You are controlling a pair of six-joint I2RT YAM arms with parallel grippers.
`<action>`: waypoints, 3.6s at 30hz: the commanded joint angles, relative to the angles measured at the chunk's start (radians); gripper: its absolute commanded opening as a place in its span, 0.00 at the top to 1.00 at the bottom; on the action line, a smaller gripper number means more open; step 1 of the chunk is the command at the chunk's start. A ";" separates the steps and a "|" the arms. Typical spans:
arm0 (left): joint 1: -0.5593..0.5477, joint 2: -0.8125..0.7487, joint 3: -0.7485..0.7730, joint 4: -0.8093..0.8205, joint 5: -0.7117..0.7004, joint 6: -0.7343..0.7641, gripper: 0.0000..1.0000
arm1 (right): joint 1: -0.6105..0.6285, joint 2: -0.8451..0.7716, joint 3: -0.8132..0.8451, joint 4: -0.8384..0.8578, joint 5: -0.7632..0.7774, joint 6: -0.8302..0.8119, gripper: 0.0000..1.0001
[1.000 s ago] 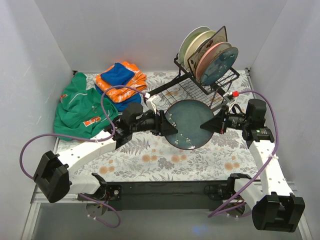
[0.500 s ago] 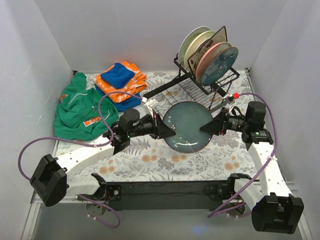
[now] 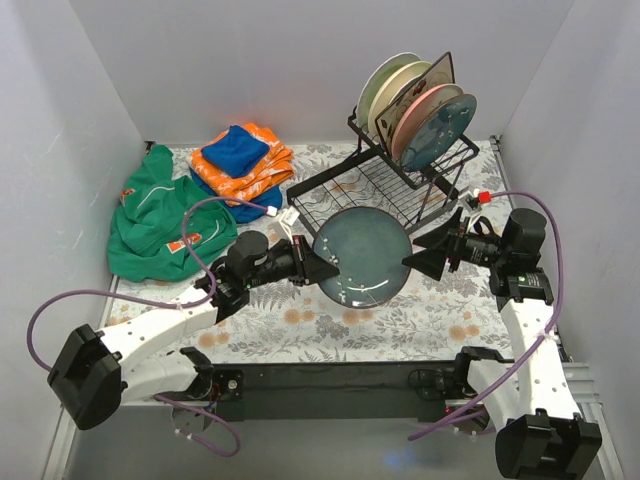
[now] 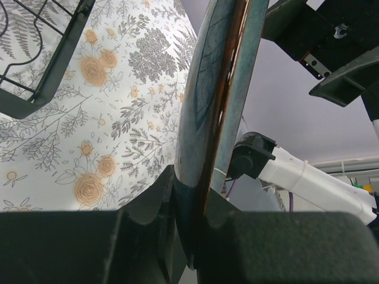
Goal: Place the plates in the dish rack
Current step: Pass the plate from the right arm to the left, then insert the plate into the dish rack
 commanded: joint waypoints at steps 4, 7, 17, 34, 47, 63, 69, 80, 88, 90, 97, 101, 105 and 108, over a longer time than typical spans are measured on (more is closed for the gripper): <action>0.008 -0.157 0.038 0.072 -0.037 0.037 1.00 | -0.061 -0.059 0.026 -0.071 0.117 -0.120 0.02; 0.006 -0.180 0.048 0.014 -0.050 0.076 1.00 | -0.097 -0.074 0.044 -0.099 0.143 -0.155 0.01; 0.006 -0.221 0.114 -0.109 -0.109 0.171 1.00 | -0.277 -0.108 0.073 -0.151 0.097 -0.246 0.02; 0.008 -0.175 0.324 -0.157 -0.156 0.280 1.00 | -0.360 -0.112 0.064 -0.172 0.314 -0.238 0.02; 0.008 -0.029 0.467 -0.106 -0.142 0.344 1.00 | -0.400 -0.068 0.050 -0.159 0.280 -0.232 0.02; 0.006 0.260 0.765 -0.052 -0.152 0.455 1.00 | -0.427 -0.043 0.044 -0.146 0.254 -0.226 0.02; 0.000 0.380 0.916 -0.012 -0.170 0.505 1.00 | -0.434 -0.027 0.043 -0.142 0.243 -0.223 0.02; -0.054 0.629 1.206 -0.008 -0.222 0.672 1.00 | -0.440 0.001 0.043 -0.137 0.231 -0.220 0.02; -0.087 0.797 1.449 -0.019 -0.270 0.742 1.00 | -0.446 0.026 0.047 -0.140 0.225 -0.217 0.02; -0.091 0.820 1.479 -0.019 -0.277 0.737 1.00 | -0.446 0.027 0.047 -0.139 0.222 -0.217 0.02; -0.103 0.899 1.576 0.010 -0.352 0.786 1.00 | -0.450 0.039 0.046 -0.139 0.211 -0.214 0.01; -0.121 0.945 1.621 0.043 -0.415 0.847 1.00 | -0.450 0.042 0.046 -0.139 0.206 -0.212 0.02; -0.137 0.980 1.645 0.070 -0.454 0.903 1.00 | -0.450 0.047 0.043 -0.139 0.208 -0.214 0.02; -0.146 1.000 1.650 0.089 -0.472 0.944 1.00 | -0.452 0.049 0.041 -0.139 0.208 -0.214 0.02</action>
